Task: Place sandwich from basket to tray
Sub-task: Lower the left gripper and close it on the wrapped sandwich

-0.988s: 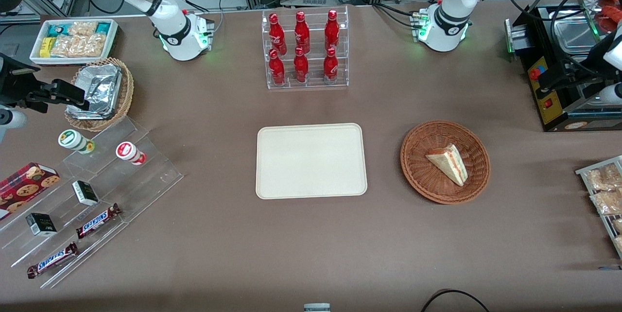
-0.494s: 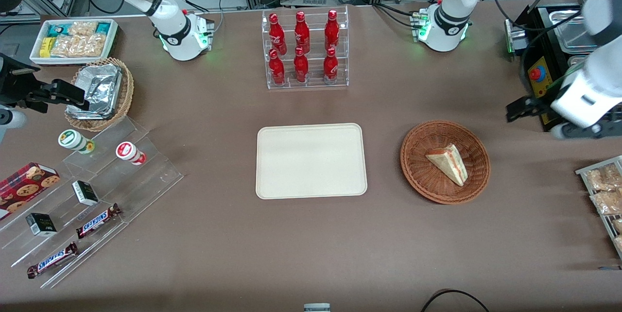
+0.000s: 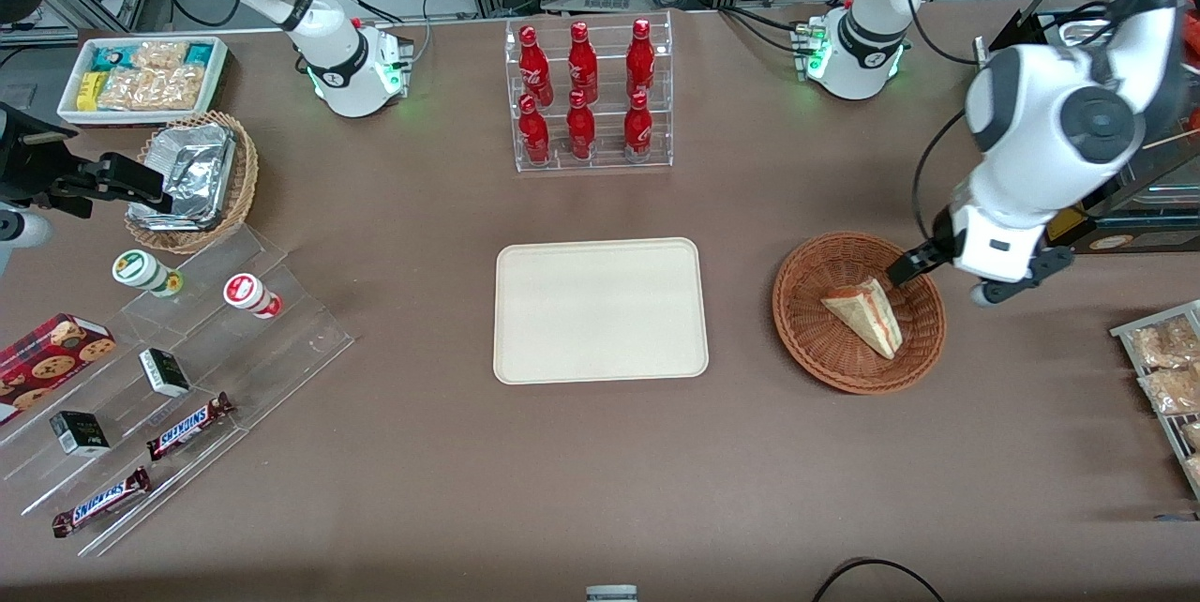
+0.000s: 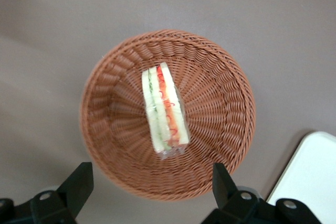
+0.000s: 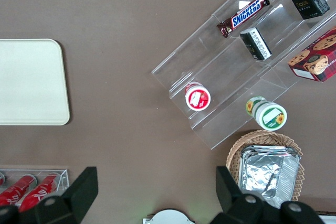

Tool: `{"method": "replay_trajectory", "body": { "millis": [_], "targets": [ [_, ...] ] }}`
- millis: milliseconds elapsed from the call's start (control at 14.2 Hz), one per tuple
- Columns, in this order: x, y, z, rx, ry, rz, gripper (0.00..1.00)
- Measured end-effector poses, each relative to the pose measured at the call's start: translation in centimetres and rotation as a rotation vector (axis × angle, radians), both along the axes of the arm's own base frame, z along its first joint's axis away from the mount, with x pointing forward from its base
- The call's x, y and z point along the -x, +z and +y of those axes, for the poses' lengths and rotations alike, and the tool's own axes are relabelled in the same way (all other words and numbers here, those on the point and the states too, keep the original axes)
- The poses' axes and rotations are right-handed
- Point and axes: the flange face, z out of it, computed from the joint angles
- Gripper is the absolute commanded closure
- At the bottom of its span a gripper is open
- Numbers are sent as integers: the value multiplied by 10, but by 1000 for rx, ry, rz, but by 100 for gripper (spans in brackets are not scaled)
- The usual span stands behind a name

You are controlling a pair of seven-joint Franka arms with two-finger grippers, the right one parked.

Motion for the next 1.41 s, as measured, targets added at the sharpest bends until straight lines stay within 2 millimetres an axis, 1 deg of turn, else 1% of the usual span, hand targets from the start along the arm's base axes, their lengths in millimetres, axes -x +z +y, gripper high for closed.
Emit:
{"method": "replay_trajectory", "body": {
  "millis": [141,212,494,706,776,847,918,1059,1200,1271,1341,1412],
  "targets": [
    [8,-29,-4,4,55,0,0],
    [9,-41,-5,6,64,5,0],
    [1,-88,-7,17,81,10,0],
    [-2,-114,-8,24,89,14,1],
    [-2,-122,-8,25,91,20,35],
    [-2,-131,-8,25,93,29,75],
    [-1,-137,-8,25,95,37,100],
    [-1,-144,-8,24,96,47,100],
    [-4,-139,-8,25,97,42,100],
    [-7,-131,-8,23,97,44,100],
    [-13,-116,-9,18,96,63,100],
    [-21,-92,-11,11,92,87,100]
  ]
}}
